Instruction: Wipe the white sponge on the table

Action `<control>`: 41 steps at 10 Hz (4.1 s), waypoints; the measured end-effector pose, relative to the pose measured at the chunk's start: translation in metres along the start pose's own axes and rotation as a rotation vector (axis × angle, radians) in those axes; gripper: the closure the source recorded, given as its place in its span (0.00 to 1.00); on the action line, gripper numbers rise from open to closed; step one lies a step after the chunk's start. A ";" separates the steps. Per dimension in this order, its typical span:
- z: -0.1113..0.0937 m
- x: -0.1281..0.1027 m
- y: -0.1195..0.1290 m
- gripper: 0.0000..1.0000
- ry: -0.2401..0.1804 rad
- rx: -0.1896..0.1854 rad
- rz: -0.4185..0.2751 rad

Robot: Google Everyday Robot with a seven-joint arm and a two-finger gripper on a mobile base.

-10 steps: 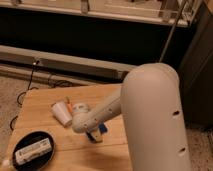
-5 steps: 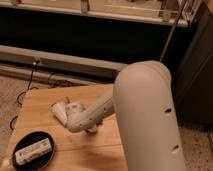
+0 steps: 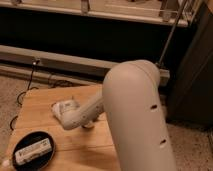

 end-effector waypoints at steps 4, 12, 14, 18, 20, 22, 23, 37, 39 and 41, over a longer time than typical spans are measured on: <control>0.013 0.032 -0.049 0.49 0.115 0.037 -0.016; 0.084 0.132 -0.040 0.49 0.265 -0.125 0.100; 0.081 0.156 -0.030 0.49 0.303 -0.138 0.118; 0.078 0.181 0.016 0.49 0.349 -0.192 0.146; 0.081 0.184 0.038 0.49 0.359 -0.220 0.147; 0.083 0.188 0.056 0.49 0.364 -0.242 0.158; 0.082 0.191 0.065 0.49 0.368 -0.249 0.159; 0.022 0.126 0.183 0.49 0.246 -0.289 -0.057; 0.001 0.088 0.176 0.49 0.173 -0.243 -0.109; -0.009 0.067 0.168 0.49 0.140 -0.212 -0.139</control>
